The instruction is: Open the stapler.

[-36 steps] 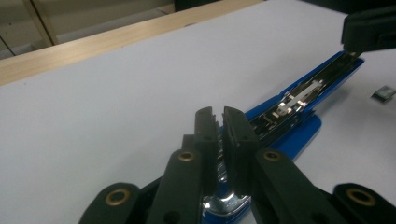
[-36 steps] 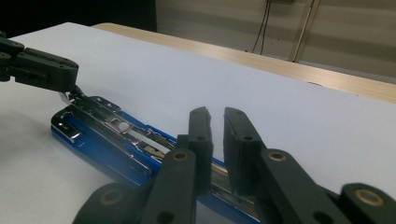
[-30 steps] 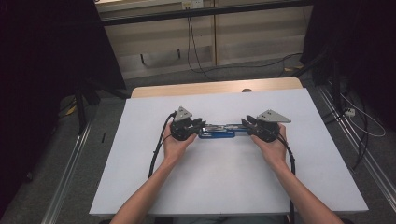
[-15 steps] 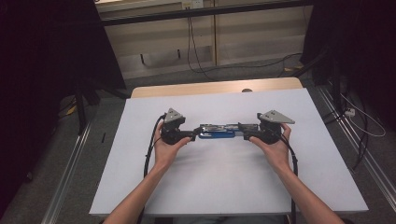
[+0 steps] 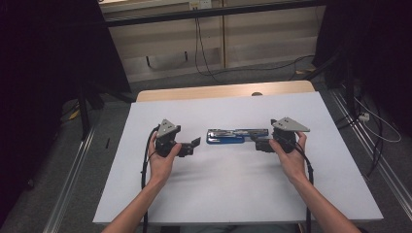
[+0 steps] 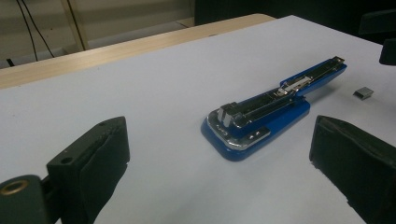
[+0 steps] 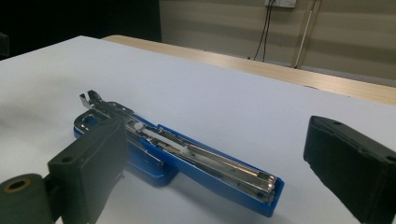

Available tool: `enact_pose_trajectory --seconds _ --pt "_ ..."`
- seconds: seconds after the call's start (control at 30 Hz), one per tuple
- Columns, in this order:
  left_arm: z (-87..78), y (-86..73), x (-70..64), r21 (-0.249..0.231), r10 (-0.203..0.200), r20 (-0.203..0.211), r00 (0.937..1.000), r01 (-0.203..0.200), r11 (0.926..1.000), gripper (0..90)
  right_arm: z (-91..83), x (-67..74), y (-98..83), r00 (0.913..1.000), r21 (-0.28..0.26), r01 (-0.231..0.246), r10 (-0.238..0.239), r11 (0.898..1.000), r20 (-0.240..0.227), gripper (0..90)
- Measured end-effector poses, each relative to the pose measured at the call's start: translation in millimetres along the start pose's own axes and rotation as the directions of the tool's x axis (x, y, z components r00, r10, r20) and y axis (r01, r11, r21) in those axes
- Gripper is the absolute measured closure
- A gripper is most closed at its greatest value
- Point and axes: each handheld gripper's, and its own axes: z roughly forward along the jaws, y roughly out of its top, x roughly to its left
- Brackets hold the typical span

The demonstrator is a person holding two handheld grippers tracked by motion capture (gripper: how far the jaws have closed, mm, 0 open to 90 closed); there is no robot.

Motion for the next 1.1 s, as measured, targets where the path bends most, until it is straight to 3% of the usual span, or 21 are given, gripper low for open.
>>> enact_pose_trajectory --seconds 0.23,0.33,0.47,0.57,0.77,0.9,1.1 --pt "-8.3 -12.4 11.5 0.023 -0.040 -0.049 0.9980 0.041 0.9989 5.9 -9.2 -5.3 -4.5 0.9990 0.012 -0.044 0.044 0.999 0.005 5.1" --pt "-14.8 -14.0 10.1 0.024 -0.012 -0.081 0.9966 0.014 0.9996 5.9 -12.6 -4.6 -3.8 0.9977 0.009 -0.066 0.066 0.998 -0.013 5.0" --pt "-25.9 -18.3 6.2 0.020 0.000 -0.085 0.9963 0.002 0.9998 5.8 -21.7 -5.8 -4.4 0.9977 -0.010 -0.066 0.066 0.998 -0.013 4.9" --pt "-36.5 -24.0 3.6 0.014 -0.015 -0.088 0.9960 0.017 0.9998 5.7 -28.7 -9.6 -8.2 0.9970 -0.011 -0.077 0.077 0.997 -0.007 4.5" --pt "-62.2 -35.8 1.1 -0.028 0.002 -0.132 0.9912 -0.006 0.9996 4.8 -42.3 -13.4 -13.0 0.9978 -0.028 -0.059 0.060 0.998 0.028 3.8" --pt "-76.8 -44.0 2.2 -0.032 -0.047 -0.146 0.9882 0.043 0.9986 4.8 -52.5 -15.0 -14.7 0.9968 -0.047 -0.057 0.060 0.997 0.053 4.0" --pt "-94.7 -50.9 1.9 -0.060 -0.050 -0.172 0.9838 0.041 0.9974 4.8 -67.0 -17.7 -24.4 0.9988 -0.043 -0.020 0.021 0.999 0.044 4.1"
